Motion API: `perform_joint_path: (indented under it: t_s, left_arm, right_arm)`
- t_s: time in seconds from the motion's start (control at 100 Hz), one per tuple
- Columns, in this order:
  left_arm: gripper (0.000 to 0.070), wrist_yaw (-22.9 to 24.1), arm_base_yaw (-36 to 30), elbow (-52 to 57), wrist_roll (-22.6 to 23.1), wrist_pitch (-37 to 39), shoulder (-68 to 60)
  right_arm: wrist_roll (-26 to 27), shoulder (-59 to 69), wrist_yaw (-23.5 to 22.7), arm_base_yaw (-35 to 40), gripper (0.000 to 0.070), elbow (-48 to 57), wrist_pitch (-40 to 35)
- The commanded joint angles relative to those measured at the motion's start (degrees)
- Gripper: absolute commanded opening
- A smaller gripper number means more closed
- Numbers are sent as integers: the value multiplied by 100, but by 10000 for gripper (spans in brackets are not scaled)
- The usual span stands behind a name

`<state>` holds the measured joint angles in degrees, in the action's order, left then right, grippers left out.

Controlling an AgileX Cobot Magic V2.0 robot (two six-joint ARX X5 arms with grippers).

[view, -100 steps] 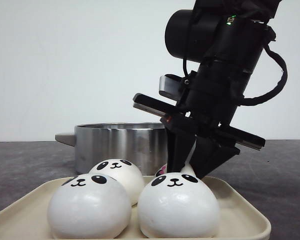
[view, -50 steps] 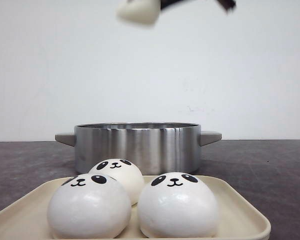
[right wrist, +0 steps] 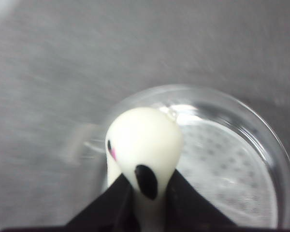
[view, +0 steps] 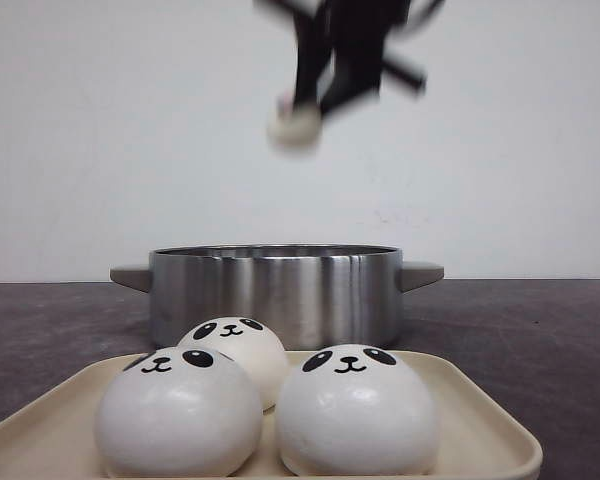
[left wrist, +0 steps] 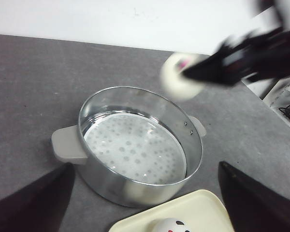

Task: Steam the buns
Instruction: 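Lift the bun with the right gripper, lower into the pot, release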

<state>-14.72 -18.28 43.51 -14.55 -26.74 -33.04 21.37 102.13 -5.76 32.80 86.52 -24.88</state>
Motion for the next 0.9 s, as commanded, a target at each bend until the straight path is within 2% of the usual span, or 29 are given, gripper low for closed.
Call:
perform_joint_path:
  t_s: [0.0, 0.34, 0.38, 0.46, 0.51, 0.71, 0.82, 0.89]
  left_arm:
    - [554, 33, -24, 83, 35, 92, -28]
    - [554, 33, -22, 83, 39, 79, -28]
    - [554, 33, -22, 83, 39, 76, -28]
    - [554, 33, -22, 83, 39, 74, -28]
    - [554, 33, -22, 83, 39, 72, -28]
    - [554, 33, -22, 83, 37, 57, -28]
    - [554, 28, -22, 83, 35, 55, -28]
    - [554, 28, -24, 83, 35, 55, -28]
  right_arm:
    - [-103, 369, 26, -37, 7, 72, 173]
    - [-90, 1178, 131, -258, 15, 72, 389]
    - [-94, 1178, 140, -260, 51, 72, 389]
    - [-103, 1178, 149, -260, 216, 72, 389]
    - [-101, 1178, 151, -260, 281, 72, 374]
    - [-101, 1178, 153, -262, 296, 72, 345]
    - [-74, 1178, 151, -280, 380, 72, 345]
    - [-42, 1172, 127, -299, 392, 83, 332]
